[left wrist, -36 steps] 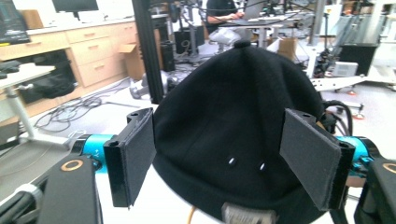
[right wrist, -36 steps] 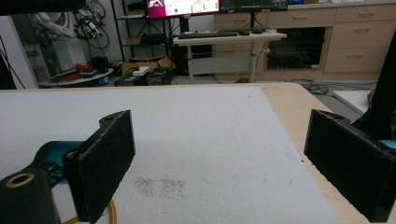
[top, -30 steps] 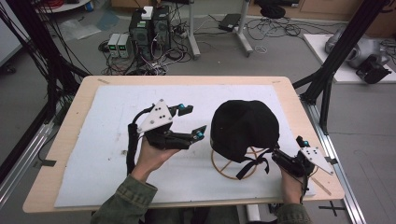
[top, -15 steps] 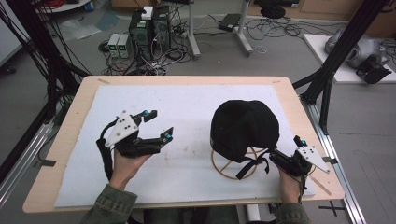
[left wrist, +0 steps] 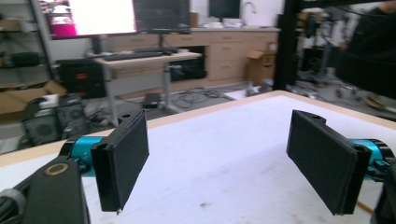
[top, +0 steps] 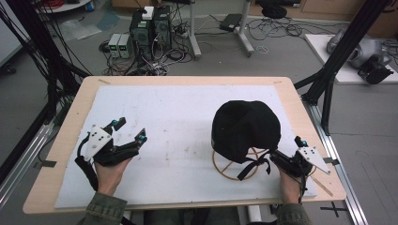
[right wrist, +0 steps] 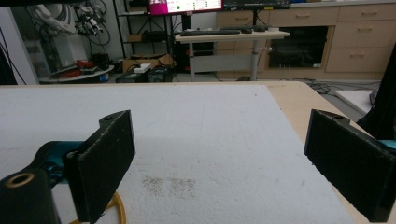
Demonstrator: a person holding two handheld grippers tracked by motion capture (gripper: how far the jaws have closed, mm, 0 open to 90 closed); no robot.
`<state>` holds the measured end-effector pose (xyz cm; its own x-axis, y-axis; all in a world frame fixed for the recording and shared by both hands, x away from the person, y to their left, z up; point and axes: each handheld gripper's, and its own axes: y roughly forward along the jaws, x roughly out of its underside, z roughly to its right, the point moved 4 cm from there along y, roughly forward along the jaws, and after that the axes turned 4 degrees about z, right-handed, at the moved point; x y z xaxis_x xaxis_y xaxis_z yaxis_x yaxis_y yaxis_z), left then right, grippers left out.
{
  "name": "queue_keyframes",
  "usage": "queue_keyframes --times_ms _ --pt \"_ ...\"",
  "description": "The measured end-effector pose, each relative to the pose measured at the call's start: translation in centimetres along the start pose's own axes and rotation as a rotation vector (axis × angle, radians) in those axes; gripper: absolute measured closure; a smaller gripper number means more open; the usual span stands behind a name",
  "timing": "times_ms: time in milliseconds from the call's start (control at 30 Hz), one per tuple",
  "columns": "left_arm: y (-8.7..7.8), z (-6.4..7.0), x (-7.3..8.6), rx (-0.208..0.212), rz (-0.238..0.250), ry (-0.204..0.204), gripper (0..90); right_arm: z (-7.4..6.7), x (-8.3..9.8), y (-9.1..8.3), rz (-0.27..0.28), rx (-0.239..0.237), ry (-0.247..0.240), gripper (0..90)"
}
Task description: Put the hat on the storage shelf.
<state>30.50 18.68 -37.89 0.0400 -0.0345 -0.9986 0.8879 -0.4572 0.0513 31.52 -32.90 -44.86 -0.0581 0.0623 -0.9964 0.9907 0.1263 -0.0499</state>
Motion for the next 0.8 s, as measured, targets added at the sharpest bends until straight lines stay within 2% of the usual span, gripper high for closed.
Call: queue_keyframes --times_ms 233,400,467,567,633,733,800 --pt "-2.1 -2.4 1.4 -0.157 0.021 0.006 21.0 0.3 -0.1 -0.1 0.018 0.004 0.011 7.9" --pt "-3.4 -4.0 2.8 -0.284 0.024 0.012 19.0 0.3 -0.2 -0.2 0.021 0.013 0.020 7.9" --pt "-3.9 -4.5 3.3 -0.331 0.044 0.008 18.8 0.3 -0.2 -0.2 0.026 0.024 0.012 7.9" --pt "-4.5 -5.1 3.9 -0.391 0.049 0.006 18.5 0.4 -0.2 -0.3 0.032 0.040 0.009 7.9" --pt "-4.8 -5.3 4.2 -0.437 0.044 0.025 16.8 0.4 -0.2 -0.4 0.037 0.051 0.009 7.9" --pt "-5.1 -5.5 4.7 -0.474 0.043 0.058 16.3 0.3 -0.2 -0.5 0.042 0.062 0.013 7.9" --pt "-5.2 -5.6 5.0 -0.477 0.038 0.043 16.3 0.4 -0.2 -0.6 0.044 0.064 0.000 7.9"
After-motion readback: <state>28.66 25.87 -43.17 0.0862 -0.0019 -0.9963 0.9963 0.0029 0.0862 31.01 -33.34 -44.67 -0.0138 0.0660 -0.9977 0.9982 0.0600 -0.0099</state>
